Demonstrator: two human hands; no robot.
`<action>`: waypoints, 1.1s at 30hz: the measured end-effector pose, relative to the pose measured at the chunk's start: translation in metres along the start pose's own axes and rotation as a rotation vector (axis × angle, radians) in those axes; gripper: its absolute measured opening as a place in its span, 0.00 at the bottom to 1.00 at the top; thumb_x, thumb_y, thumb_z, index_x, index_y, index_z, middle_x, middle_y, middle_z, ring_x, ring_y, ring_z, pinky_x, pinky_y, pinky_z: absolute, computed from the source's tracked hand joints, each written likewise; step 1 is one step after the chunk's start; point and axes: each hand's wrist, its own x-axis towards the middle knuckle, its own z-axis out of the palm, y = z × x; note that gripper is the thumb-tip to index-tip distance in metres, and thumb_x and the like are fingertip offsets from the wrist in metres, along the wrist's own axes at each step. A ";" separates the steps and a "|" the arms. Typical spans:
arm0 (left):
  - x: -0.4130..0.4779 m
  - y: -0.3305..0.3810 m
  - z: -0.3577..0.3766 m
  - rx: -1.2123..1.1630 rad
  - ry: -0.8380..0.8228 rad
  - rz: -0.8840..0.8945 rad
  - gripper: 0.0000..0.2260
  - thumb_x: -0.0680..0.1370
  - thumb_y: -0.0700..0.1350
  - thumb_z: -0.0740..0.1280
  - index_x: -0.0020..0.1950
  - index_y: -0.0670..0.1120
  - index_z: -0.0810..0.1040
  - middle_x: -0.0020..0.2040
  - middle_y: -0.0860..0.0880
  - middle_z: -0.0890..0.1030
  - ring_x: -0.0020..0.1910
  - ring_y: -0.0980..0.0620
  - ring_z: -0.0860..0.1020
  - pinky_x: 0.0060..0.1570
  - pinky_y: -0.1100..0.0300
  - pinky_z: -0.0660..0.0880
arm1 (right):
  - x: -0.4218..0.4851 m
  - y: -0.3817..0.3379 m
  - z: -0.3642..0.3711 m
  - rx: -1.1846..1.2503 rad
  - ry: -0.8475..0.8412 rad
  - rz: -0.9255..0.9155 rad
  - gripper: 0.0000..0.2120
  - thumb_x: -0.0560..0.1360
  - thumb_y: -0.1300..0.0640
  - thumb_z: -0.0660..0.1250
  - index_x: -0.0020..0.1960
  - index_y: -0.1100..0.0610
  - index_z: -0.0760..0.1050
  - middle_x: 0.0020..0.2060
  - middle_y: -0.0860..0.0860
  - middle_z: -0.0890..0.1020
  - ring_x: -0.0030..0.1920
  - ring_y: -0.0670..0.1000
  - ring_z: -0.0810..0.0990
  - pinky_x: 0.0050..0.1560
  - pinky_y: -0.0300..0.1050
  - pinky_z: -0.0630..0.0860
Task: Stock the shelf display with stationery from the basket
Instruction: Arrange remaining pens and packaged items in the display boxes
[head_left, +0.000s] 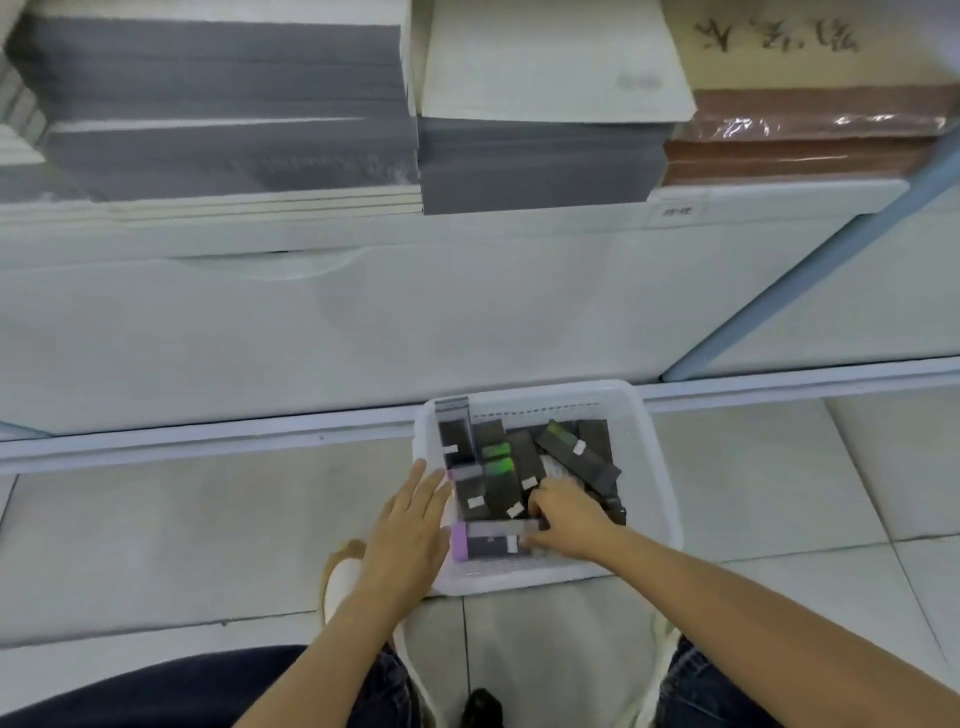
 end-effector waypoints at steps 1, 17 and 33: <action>0.000 0.001 0.000 0.002 0.001 0.000 0.24 0.84 0.50 0.54 0.79 0.48 0.55 0.80 0.51 0.50 0.78 0.50 0.39 0.76 0.57 0.50 | 0.001 0.000 0.001 -0.007 -0.008 -0.010 0.18 0.74 0.44 0.69 0.53 0.58 0.78 0.51 0.52 0.74 0.52 0.52 0.73 0.53 0.46 0.73; 0.021 0.020 -0.031 -0.910 -0.075 -0.168 0.04 0.79 0.48 0.67 0.47 0.48 0.77 0.38 0.50 0.84 0.34 0.55 0.82 0.42 0.56 0.81 | 0.010 -0.012 -0.076 0.776 0.074 -0.209 0.09 0.76 0.49 0.69 0.54 0.50 0.78 0.48 0.45 0.82 0.50 0.46 0.81 0.51 0.41 0.78; 0.017 -0.010 -0.027 -1.189 0.063 -0.425 0.07 0.80 0.46 0.65 0.54 0.44 0.75 0.42 0.45 0.83 0.39 0.49 0.83 0.42 0.55 0.81 | 0.039 -0.014 -0.021 0.655 0.079 0.067 0.21 0.74 0.52 0.72 0.62 0.58 0.69 0.55 0.51 0.77 0.57 0.52 0.77 0.55 0.42 0.74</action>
